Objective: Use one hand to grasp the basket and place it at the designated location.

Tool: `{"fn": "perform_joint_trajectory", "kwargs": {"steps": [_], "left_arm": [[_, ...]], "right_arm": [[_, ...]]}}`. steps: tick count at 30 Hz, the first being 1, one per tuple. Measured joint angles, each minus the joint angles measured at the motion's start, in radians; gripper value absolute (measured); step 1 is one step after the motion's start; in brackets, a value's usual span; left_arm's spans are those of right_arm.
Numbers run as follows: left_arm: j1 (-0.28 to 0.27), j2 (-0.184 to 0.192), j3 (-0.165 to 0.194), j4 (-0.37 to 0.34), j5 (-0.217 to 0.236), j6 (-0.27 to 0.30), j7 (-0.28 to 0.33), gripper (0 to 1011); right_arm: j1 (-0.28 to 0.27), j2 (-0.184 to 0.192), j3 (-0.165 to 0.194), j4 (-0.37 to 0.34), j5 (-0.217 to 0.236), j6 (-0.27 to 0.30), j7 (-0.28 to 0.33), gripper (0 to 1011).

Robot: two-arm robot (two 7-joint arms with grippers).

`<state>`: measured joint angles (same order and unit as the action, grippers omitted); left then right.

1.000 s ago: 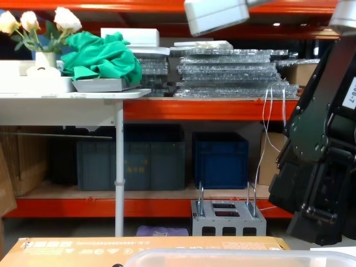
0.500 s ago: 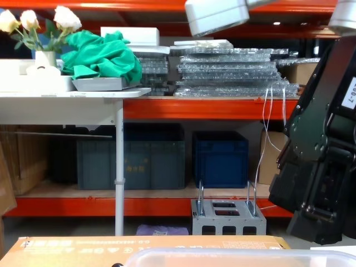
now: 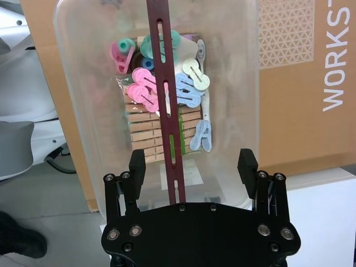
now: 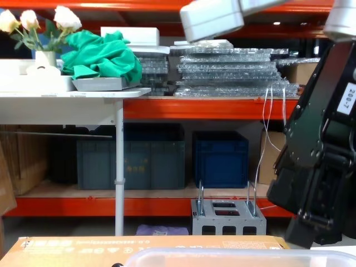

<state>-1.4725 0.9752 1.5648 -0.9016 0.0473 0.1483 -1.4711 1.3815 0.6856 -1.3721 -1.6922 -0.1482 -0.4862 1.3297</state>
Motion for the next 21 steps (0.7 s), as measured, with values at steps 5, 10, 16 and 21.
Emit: {"fn": "perform_joint_trajectory", "kwargs": {"steps": [5,10,16,21], "left_arm": [[0.0,0.0,0.0,0.0,0.0,0.0,0.0,0],[0.0,0.0,0.0,0.0,0.0,0.0,0.0,0],[0.0,0.0,0.0,0.0,0.0,0.0,0.0,0],[0.0,0.0,0.0,0.0,0.0,0.0,0.0,0]], "right_arm": [[-0.005,-0.009,-0.012,-0.002,-0.011,0.005,0.002,1002],[-0.007,-0.019,-0.022,-0.002,-0.022,0.01,0.002,1001],[-0.01,-0.035,-0.038,0.001,-0.04,0.02,0.002,1001],[-0.014,-0.052,-0.053,0.011,-0.052,0.025,0.001,1001]]}}
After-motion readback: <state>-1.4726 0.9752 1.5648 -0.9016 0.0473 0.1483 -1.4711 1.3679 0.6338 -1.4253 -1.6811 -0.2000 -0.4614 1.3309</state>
